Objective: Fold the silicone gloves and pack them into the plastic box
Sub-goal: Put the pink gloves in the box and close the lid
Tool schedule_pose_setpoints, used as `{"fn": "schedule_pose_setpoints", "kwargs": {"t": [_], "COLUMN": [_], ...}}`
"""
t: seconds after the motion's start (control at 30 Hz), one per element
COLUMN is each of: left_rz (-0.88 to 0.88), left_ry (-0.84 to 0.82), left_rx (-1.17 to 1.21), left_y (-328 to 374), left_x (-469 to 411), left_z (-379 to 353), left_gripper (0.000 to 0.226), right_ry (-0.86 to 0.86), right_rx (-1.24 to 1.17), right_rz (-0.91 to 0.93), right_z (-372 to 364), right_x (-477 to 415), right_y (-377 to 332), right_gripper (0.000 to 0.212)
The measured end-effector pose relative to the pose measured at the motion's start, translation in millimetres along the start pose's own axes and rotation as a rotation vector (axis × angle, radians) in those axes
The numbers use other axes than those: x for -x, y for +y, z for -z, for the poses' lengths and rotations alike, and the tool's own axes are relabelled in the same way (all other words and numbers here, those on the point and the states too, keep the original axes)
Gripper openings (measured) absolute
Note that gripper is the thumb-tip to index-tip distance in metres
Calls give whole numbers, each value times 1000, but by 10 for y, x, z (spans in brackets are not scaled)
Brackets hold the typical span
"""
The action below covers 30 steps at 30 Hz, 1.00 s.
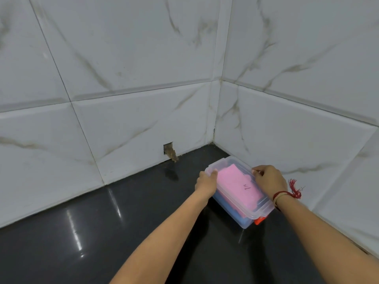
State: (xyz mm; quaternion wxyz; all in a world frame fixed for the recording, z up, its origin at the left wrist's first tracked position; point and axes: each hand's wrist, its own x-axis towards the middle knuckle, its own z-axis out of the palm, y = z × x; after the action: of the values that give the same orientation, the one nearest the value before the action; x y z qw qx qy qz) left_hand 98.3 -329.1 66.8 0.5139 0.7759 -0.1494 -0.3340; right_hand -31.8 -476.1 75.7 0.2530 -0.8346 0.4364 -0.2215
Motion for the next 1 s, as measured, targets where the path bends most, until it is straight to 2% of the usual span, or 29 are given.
{"fn": "schedule_pose_setpoints", "kwargs": {"t": [0.3,0.5,0.6,0.63,0.77,1.0], "left_rz": [147,190,85,33,-105,-154], "left_ry": [-17,-24,39,46,62,89], "left_rx": [197,512,462,437,317,322], "left_y": [82,88,97,100,51,52], "left_x": [-147,-189,-240,-230,-191,-210], "left_z": [-12,60,23,1,-37,-42], "left_gripper": [65,44,14,10,11,11], "right_ry": [18,17,9,11,17,27], "right_rx": [-33,-37,-37,-38,-45,-35], "right_rz": [28,39,32,32,38,27], "right_z": [-8,-23,-33,-32,-42,-63], "right_x": [30,21,7,0,-5,-36], "right_y": [10,44,57,60,72,107], "right_gripper": [25,26,27,27,27,26]}}
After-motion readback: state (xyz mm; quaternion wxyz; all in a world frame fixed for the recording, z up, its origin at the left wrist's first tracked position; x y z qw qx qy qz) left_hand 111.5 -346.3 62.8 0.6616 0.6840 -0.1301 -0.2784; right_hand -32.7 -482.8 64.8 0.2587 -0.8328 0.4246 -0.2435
